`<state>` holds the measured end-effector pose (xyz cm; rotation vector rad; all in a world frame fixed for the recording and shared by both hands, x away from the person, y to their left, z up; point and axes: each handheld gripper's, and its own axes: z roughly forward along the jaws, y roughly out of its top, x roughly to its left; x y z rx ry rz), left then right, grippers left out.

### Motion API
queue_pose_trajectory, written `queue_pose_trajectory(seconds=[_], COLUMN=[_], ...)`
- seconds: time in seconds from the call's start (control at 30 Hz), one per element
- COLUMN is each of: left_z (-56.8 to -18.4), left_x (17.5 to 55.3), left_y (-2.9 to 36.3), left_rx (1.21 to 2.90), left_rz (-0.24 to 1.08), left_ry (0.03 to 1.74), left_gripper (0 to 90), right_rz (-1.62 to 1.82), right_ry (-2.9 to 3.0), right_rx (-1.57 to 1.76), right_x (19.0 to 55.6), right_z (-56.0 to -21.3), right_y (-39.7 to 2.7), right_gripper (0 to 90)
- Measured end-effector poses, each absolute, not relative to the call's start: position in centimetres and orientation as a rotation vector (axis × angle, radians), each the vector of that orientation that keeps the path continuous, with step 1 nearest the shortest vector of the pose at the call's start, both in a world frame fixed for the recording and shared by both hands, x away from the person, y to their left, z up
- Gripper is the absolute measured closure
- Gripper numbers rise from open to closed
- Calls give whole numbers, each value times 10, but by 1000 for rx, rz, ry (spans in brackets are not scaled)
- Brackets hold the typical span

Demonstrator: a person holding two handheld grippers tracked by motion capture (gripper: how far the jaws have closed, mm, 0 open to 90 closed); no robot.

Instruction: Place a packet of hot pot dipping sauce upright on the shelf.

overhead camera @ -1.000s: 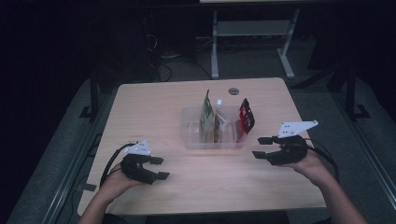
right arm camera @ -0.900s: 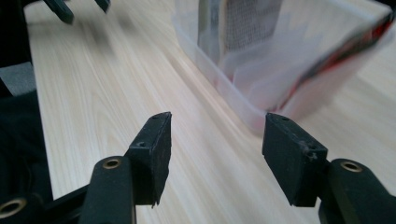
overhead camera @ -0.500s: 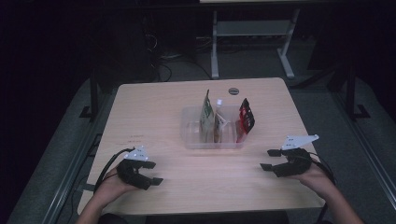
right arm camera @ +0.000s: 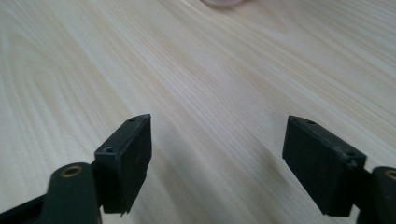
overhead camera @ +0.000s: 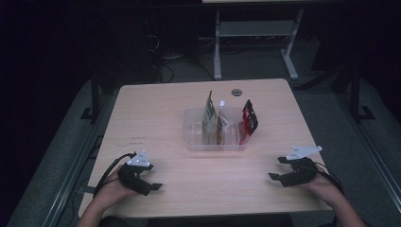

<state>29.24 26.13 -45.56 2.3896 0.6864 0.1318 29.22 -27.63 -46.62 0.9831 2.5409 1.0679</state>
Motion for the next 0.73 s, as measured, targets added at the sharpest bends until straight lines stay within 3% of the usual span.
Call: queue_pose_trajectory(seconds=[0.73], left_z=[-458], left_x=[296], left_y=[264], left_rx=[2365], left_rz=[145], left_ry=[718], left_gripper=[157], right_rz=[1121], right_ry=[2502], right_rx=[979], right_x=[294], right_z=[-463], right_y=[-278], right_gripper=[182])
